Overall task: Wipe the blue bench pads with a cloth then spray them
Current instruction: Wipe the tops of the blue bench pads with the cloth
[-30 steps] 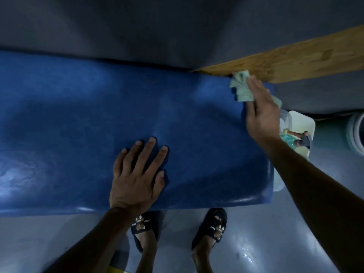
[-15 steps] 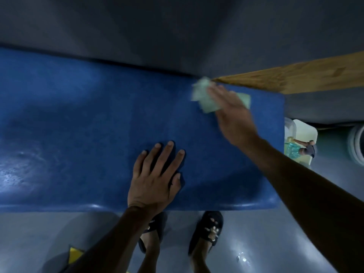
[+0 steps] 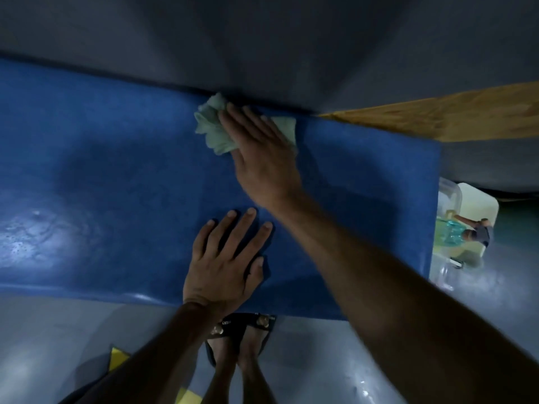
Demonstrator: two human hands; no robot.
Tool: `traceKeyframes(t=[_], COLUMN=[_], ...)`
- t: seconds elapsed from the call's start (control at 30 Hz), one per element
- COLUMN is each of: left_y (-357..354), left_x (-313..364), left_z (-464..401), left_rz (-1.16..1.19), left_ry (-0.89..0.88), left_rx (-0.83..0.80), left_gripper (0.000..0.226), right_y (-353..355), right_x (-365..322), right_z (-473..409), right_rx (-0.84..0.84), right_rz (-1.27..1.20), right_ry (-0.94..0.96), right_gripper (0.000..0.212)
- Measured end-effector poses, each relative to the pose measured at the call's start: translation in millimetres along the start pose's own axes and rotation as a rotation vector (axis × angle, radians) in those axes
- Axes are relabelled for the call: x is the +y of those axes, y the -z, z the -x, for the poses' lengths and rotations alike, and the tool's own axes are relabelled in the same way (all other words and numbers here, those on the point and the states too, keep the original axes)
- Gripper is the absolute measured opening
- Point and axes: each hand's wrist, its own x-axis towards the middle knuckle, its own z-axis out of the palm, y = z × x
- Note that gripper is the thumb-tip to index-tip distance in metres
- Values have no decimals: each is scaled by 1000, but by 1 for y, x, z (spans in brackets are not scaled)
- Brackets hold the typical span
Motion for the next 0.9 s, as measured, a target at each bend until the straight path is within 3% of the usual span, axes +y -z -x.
traceKeyframes(t=[0.1,0.2,0.37,0.43,0.57,0.67,0.73,0.9], left_y=[0,0,-3,-2,2,10,14,18], left_x=[0,1,1,1,2,3,2,2], left_z=[0,0,1,1,1,2,1,3], left_rz=[-24,-31,-31,-27,-18,-12,2,42], left_ry=[1,5,-1,-3,0,-4,2,1], left_rx=[12,22,40,40,9,-44,-69,-105], left_gripper=[55,56,56,56,55,55,55,54], right_y=[34,72,53,30,5,23,42,85], right_x=[79,142,117,79,6,37,80,145], right_z=[35,84,86,64,36,47,70,137], right_rx=[-35,53,268,300,51,-96,-114,49], right_rz=[35,32,62,84,48,75,93,82], right_ry=[9,-252,-584,-508,-106,71,41,-348], right_gripper=[53,50,54,51,58,59,58,55])
